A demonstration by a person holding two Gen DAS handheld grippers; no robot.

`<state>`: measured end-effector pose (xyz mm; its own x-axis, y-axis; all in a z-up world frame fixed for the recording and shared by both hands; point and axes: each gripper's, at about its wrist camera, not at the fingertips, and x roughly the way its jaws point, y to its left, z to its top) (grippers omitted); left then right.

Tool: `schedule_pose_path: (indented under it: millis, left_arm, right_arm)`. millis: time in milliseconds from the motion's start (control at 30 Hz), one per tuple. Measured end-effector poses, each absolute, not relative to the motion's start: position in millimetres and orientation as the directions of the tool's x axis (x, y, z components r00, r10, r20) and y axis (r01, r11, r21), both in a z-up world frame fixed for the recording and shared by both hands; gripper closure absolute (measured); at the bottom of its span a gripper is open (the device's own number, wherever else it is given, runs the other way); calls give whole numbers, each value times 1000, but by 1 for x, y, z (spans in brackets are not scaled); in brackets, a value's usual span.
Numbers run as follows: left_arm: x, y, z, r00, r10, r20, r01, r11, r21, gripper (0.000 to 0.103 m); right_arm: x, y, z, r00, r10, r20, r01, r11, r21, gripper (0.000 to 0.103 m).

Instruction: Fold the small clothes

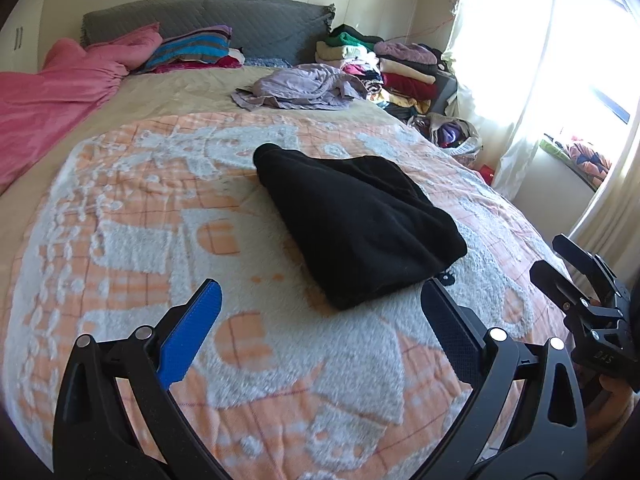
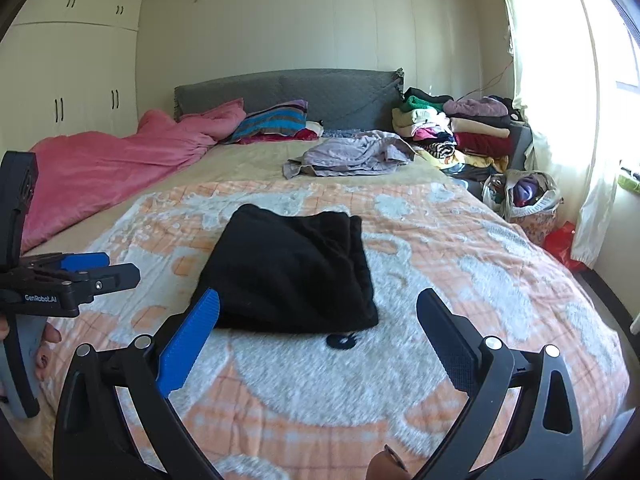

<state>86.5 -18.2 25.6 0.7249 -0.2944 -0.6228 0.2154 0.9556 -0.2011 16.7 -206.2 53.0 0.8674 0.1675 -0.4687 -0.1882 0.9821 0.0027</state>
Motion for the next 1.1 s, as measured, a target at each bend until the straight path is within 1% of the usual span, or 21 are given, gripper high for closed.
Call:
schedule_pose_path:
  millis: [200, 300, 667, 1100]
  left_arm:
    - [67, -3, 10, 716, -279, -640, 204, 960, -190, 10]
    - [58, 2, 0, 711, -275, -647, 193, 961, -196, 10]
    - [43, 13, -32, 687, -287, -667, 180, 957, -227, 10]
    - [36, 9, -37, 700, -274, -659, 184, 962, -204, 10]
  right_arm:
    - [0, -197, 37, 857, 175, -484, -167, 984, 61, 5]
    - [-3, -189, 22, 841, 163, -516, -152, 986, 65, 5]
    - [-14, -175, -8, 828, 102, -552, -100, 994, 35, 5]
    - [-18, -182, -25, 813, 62, -580, -79, 997, -4, 5]
